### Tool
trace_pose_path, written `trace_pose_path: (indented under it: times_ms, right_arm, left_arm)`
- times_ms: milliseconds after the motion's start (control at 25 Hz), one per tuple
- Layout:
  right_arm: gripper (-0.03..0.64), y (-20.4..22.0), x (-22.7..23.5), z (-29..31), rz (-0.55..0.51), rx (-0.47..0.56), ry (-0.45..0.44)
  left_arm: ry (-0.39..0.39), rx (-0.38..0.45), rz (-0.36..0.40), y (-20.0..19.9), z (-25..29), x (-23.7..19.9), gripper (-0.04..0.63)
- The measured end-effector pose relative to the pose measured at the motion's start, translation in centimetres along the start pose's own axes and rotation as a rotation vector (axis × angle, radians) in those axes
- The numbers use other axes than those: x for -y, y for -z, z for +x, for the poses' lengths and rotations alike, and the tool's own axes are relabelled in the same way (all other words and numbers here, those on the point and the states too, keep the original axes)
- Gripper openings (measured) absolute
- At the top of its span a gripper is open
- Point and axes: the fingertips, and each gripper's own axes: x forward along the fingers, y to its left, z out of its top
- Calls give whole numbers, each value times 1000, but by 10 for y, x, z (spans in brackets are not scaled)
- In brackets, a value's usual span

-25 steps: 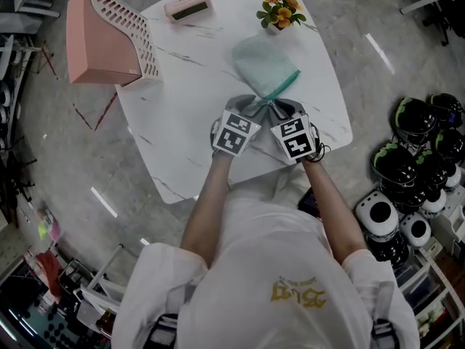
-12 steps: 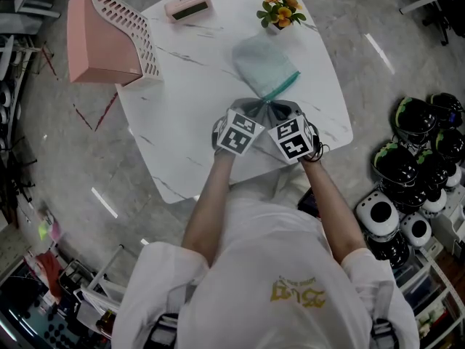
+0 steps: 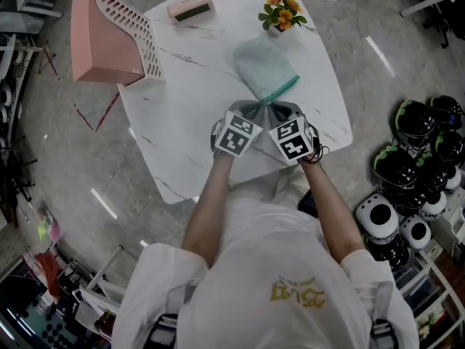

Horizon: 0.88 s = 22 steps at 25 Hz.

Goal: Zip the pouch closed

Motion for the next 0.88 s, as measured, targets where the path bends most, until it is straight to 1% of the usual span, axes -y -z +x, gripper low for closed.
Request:
trace_pose_path:
  times_ms: [200, 360, 800, 880]
  right_arm:
    - [15, -1, 2, 0, 3, 0, 8]
    - [15, -3, 3, 0, 7, -1, 14]
    - [16, -7, 10, 0, -2, -13, 29]
    - [15, -7, 14, 0, 9, -17, 38]
  left_arm:
    - [-5, 9, -2, 0, -5, -3, 34]
    - [-15, 0, -13, 2, -7, -6, 34]
    - [-43, 10, -54, 5, -18, -16, 34]
    - [-55, 10, -62, 6, -20, -18, 34]
